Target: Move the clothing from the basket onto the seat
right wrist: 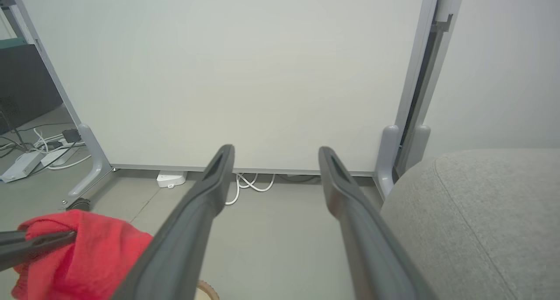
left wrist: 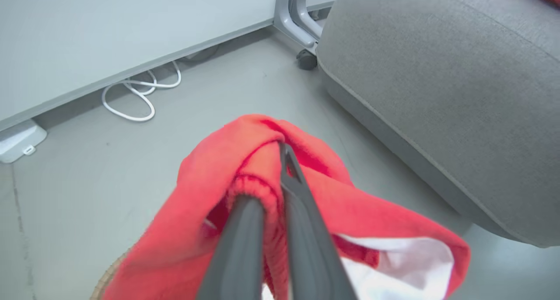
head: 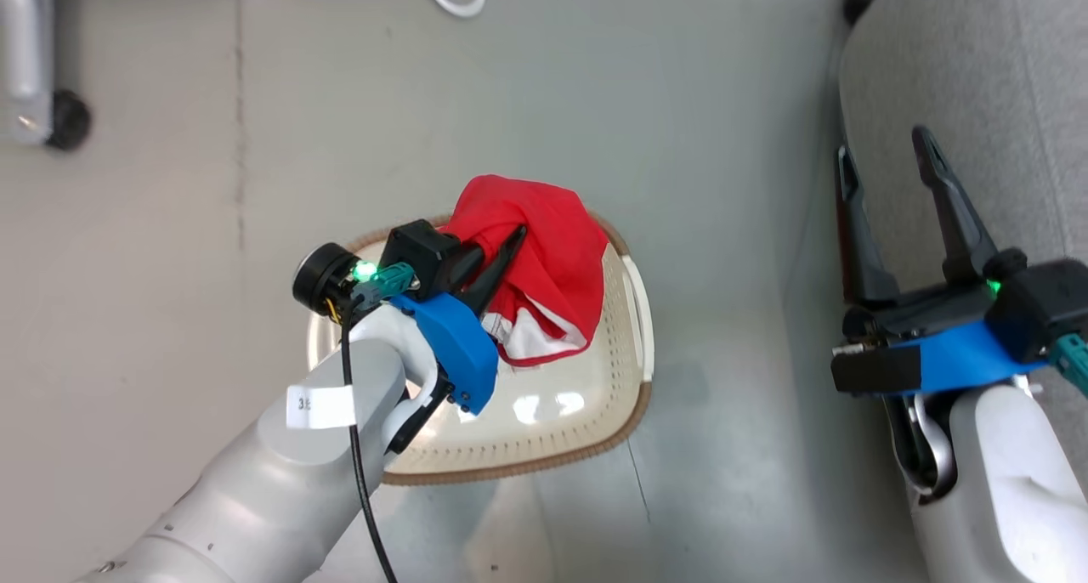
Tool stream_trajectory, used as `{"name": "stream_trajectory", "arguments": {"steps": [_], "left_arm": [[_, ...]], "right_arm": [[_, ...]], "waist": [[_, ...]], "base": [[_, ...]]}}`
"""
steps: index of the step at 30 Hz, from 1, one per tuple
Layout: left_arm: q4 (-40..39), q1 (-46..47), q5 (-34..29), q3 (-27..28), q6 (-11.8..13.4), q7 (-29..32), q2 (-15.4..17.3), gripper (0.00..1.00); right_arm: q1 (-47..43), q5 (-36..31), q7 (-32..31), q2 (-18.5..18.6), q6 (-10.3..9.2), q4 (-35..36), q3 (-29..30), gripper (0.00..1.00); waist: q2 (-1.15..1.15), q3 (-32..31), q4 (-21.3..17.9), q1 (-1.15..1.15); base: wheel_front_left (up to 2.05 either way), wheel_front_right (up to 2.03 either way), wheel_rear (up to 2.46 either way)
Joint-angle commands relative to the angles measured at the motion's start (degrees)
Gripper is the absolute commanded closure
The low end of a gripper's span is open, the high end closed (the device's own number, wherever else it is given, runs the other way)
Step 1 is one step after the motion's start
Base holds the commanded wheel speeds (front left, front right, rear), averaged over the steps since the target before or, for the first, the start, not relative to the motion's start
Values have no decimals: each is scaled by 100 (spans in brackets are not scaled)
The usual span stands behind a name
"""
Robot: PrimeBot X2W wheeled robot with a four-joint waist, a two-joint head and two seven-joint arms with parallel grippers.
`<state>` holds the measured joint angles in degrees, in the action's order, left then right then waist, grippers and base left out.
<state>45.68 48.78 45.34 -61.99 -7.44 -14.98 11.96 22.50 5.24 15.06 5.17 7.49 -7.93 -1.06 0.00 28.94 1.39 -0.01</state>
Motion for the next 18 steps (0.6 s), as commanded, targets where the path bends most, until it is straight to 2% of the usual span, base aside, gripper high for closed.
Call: {"name": "stream_trajectory", "arguments": {"steps": [1, 10, 18], "left_arm": [[-100, -126, -155, 163, -4, -29, 7, 100], [-655, -521, -980, 1010, 9, -30, -56, 100], [-1026, -609, -1446, 1372, 2, -29, -245, 100]], "right_arm": [[-128, 32, 17, 49, 1, -25, 31, 0], [-590, 83, 17, 46, 1, -139, 67, 0], [-952, 116, 17, -21, 1, -206, 87, 0]], "waist": [[0, -362, 146, 1], [0, -1090, 190, 1], [0, -1630, 174, 1]], "base": [[0, 0, 0], [0, 0, 0], [0, 0, 0]]}}
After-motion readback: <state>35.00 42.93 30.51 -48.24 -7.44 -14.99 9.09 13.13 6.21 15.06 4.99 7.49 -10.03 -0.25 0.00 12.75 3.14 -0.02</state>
